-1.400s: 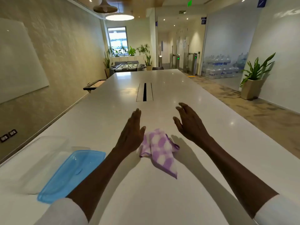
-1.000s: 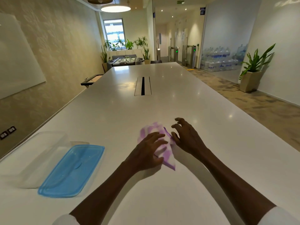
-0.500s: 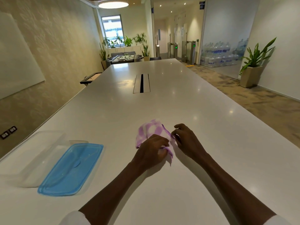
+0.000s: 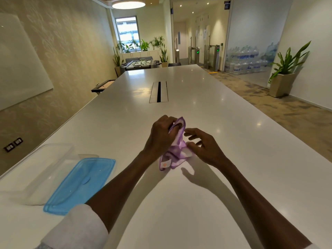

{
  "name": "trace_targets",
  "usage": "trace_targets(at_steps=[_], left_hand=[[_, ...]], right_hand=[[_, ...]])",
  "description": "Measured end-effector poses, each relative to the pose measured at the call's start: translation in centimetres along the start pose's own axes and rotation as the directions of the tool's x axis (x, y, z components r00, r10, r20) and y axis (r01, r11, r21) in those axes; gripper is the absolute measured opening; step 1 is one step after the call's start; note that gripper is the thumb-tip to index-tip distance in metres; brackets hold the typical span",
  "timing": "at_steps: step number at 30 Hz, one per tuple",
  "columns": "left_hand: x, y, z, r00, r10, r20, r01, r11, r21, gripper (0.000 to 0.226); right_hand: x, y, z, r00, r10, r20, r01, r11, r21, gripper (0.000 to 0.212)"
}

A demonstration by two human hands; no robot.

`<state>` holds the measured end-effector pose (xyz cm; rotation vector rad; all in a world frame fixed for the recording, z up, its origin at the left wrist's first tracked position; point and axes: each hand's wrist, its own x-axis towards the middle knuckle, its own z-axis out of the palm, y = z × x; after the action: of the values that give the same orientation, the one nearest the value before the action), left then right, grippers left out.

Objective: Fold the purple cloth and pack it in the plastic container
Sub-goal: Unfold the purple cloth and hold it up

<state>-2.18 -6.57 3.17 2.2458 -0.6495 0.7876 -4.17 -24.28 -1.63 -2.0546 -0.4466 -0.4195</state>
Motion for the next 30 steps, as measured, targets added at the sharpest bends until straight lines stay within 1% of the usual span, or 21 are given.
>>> trace_targets(at_steps=[2,4,8,14,18,20,21,24,27,30], left_hand=[[1.0,0.0,-0.6,0.999,0.022,0.026,-0.022,1.0,-0.011,0.016],[1.7,0.1,-1.2,0.997,0.06,0.048,-0.059,0.998,-0.021,0.016],[2.7,0.4,-2.1,0.994,0.111,0.024,-0.111,0.994,-0.013,0.017],[3.9,1.3,-3.4,0.99,0.141,-0.027,-0.141,0.99,-0.004,0.017],[4.5,1.8,-4.2,0.987,0.16,0.027,-0.16,0.987,-0.01,0.013],[4.6,1.9,-4.5,0.987,0.156,0.04,-0.155,0.987,-0.028,0.015],[4.7,1.8,-4.7,0.988,0.147,0.041,-0.145,0.988,-0.045,0.017],[5.0,1.4,-5.4,0.991,0.121,0.064,-0.115,0.989,-0.09,0.027],[4.9,0.2,-6.3,0.984,0.109,0.139,-0.104,0.994,-0.038,0.032],[4.4,-1.5,-6.8,0.986,0.013,0.165,-0.016,1.0,0.02,0.026]], right_hand=[[0.3,-0.5,0.3,1.0,-0.018,0.004,0.018,1.0,-0.015,0.041],[0.6,-1.2,0.8,0.999,-0.029,-0.041,0.028,0.999,-0.028,0.042],[1.4,-2.2,1.4,0.978,-0.046,-0.202,0.039,0.999,-0.037,0.026],[2.3,-4.1,1.2,0.959,-0.019,-0.281,0.034,0.998,0.048,0.021],[3.1,-5.9,0.3,0.957,-0.039,-0.287,0.094,0.979,0.182,0.034],[3.6,-6.7,-0.5,0.961,-0.056,-0.272,0.113,0.974,0.196,0.038],[3.8,-7.1,-0.9,0.961,-0.079,-0.264,0.129,0.975,0.179,0.036],[4.7,-8.1,-1.9,0.957,-0.161,-0.241,0.195,0.973,0.124,0.019],[5.7,-8.9,-2.9,0.947,-0.196,-0.255,0.228,0.968,0.102,0.018],[6.5,-9.4,-3.9,0.943,-0.196,-0.268,0.23,0.968,0.102,0.017]])
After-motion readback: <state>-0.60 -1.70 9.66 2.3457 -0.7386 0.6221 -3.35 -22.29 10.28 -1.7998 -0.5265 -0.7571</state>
